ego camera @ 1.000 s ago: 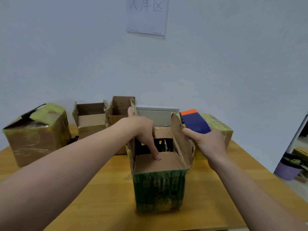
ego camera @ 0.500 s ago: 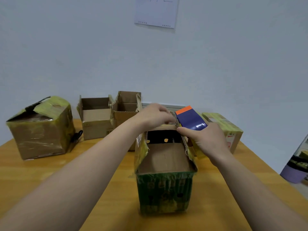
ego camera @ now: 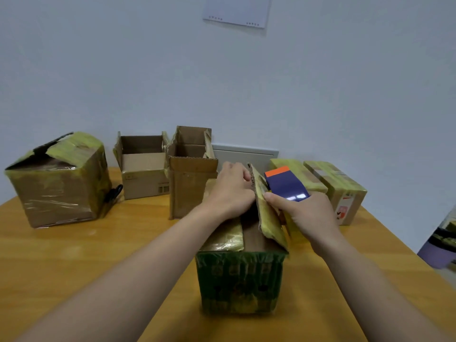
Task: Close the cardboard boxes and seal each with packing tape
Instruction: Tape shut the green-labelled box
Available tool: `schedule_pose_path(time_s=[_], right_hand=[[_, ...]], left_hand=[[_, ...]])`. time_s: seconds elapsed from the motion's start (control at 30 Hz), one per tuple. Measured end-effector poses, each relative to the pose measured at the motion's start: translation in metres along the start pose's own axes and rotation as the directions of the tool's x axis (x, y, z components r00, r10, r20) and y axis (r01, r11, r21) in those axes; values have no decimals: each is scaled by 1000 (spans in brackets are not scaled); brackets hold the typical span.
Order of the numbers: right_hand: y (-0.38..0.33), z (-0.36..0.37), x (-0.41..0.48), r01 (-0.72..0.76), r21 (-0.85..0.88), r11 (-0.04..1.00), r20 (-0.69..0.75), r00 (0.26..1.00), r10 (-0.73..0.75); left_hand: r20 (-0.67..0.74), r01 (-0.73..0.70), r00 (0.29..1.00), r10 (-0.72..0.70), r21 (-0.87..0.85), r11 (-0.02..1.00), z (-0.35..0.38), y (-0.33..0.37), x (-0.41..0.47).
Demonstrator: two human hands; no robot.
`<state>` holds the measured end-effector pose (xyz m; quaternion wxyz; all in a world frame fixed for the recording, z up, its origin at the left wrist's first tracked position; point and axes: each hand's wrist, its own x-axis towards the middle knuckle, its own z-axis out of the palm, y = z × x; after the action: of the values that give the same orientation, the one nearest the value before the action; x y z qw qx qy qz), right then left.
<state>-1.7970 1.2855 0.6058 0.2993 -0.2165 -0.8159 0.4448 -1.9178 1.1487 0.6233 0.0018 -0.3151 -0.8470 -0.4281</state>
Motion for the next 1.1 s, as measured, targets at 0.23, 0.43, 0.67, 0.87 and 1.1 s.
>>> schedule_pose_path(time_s=[0.23,0.43,0.67,0.87,1.1], right_hand=[[0,0,4,-29,-308,951,-27,999,22],[0,5,7,-4,-482,876,-39,999,-17],[-17,2,-1,22,-321,947,-37,999,-35],[-63,-18,-11,52,166,985,20,998,-56],[-89,-11,-23,-22,577,816,37,999,1]], left_hand=[[122,-121,983,138,-138,983,-18,-26,1],[244,-303,926,286,31,953,-14,-52,4],[374,-237,920,119,287,928,-25,-42,-6],[229,-143,973,-5,624,768,-25,-9,-47],[276,-146,957,-95,737,660,-54,18,-67]])
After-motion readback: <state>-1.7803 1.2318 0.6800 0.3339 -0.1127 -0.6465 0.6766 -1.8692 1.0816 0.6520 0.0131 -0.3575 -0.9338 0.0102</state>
